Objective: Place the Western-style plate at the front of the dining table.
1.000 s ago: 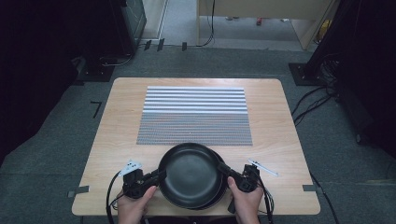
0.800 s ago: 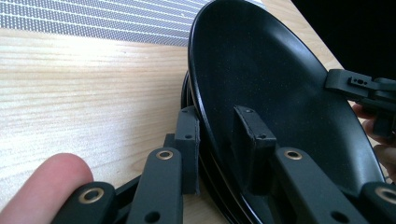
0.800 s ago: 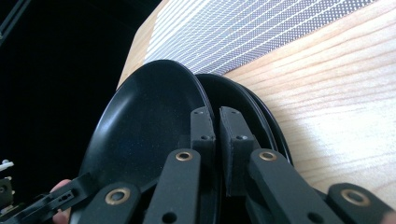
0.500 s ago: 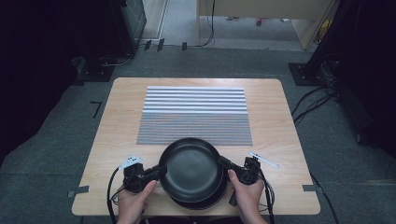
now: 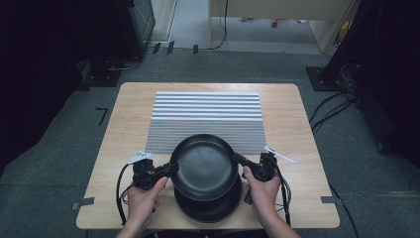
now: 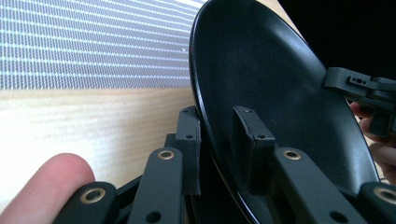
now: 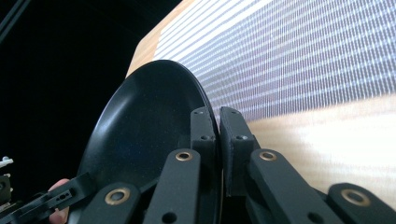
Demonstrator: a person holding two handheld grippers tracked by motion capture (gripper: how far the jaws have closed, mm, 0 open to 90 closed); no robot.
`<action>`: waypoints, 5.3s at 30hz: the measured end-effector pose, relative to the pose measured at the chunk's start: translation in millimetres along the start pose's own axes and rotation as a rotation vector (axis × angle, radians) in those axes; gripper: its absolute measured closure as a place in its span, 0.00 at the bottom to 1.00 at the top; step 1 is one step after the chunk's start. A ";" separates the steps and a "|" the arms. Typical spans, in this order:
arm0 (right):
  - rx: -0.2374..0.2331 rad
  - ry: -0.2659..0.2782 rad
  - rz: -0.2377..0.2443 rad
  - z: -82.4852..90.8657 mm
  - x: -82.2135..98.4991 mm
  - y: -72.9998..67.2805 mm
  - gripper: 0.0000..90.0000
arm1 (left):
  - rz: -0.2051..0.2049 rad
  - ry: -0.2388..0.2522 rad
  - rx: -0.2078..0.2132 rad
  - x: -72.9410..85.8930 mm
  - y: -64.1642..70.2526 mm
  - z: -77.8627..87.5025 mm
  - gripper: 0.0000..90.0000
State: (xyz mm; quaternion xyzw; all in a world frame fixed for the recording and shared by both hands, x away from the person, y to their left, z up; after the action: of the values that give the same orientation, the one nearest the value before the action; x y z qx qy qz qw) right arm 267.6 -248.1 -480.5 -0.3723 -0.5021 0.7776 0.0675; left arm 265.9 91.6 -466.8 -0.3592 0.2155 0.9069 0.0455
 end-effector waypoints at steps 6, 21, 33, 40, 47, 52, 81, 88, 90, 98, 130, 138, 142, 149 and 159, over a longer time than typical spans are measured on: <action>0.008 -0.004 0.009 -6.0 -16.2 0.0 0.95 | 0.004 -0.003 0.004 -15.0 1.1 -8.3 0.81; 0.022 0.010 0.013 -27.2 -55.0 2.1 0.95 | 0.030 0.003 0.000 -53.7 -0.5 -32.8 0.82; 0.052 0.018 0.013 -44.9 -79.5 13.3 0.95 | 0.046 -0.011 -0.017 -79.2 -1.5 -59.7 0.82; 0.059 0.019 -0.012 -57.0 -91.5 22.8 0.95 | 0.052 -0.016 -0.034 -97.8 -2.1 -72.8 0.83; 0.065 0.038 -0.025 -66.8 -102.4 33.9 0.95 | 0.073 -0.030 -0.042 -111.3 -2.3 -89.8 0.84; 0.091 0.055 -0.008 -74.3 -109.2 42.3 0.95 | 0.082 -0.052 -0.048 -118.6 -3.7 -105.8 0.84; 0.200 0.060 0.014 -120.8 -118.4 81.4 0.95 | 0.198 -0.100 -0.079 -125.0 -34.4 -175.4 0.85; 0.210 0.060 0.002 -126.1 -116.3 87.9 0.95 | 0.189 -0.109 -0.094 -125.3 -36.1 -180.2 0.85; 0.210 0.063 0.002 -128.0 -115.5 89.6 0.95 | 0.194 -0.113 -0.100 -126.2 -37.6 -181.7 0.85; 0.219 0.060 0.014 -132.6 -116.9 89.0 0.95 | 0.196 -0.115 -0.114 -127.4 -38.8 -184.7 0.85; 0.348 0.176 0.287 -111.8 -124.4 71.7 0.63 | 0.072 -0.065 -0.178 -139.0 -31.0 -155.7 0.43; 0.311 0.117 0.362 -86.9 -127.5 64.6 0.43 | -0.019 -0.009 -0.148 -134.5 -29.4 -124.6 0.16; 0.309 -0.002 0.409 -77.1 -126.2 56.8 0.35 | -0.027 0.025 -0.154 -132.2 -34.1 -110.0 0.13; 0.225 0.010 0.448 -57.0 -110.6 47.8 0.36 | -0.051 0.050 -0.132 -122.5 -37.0 -88.7 0.12; 0.210 -0.013 0.491 -29.4 -97.7 45.9 0.34 | -0.077 0.067 -0.115 -97.2 -42.2 -61.0 0.12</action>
State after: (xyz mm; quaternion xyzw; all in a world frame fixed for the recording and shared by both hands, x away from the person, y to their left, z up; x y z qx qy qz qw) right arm 368.6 -295.7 -475.1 -0.4690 -0.3138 0.8208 -0.0880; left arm 386.3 110.9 -456.3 -0.3992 0.1505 0.9029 0.0526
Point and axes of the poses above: each handheld gripper's, and its own axes: z roughly backward along the jaws, x roughly out of its underside, y roughly to its right, the point moved 1 cm from there along -z, roughly forward along the jaws, and after that the axes turned 15 degrees about -x, right-handed, at the moved point
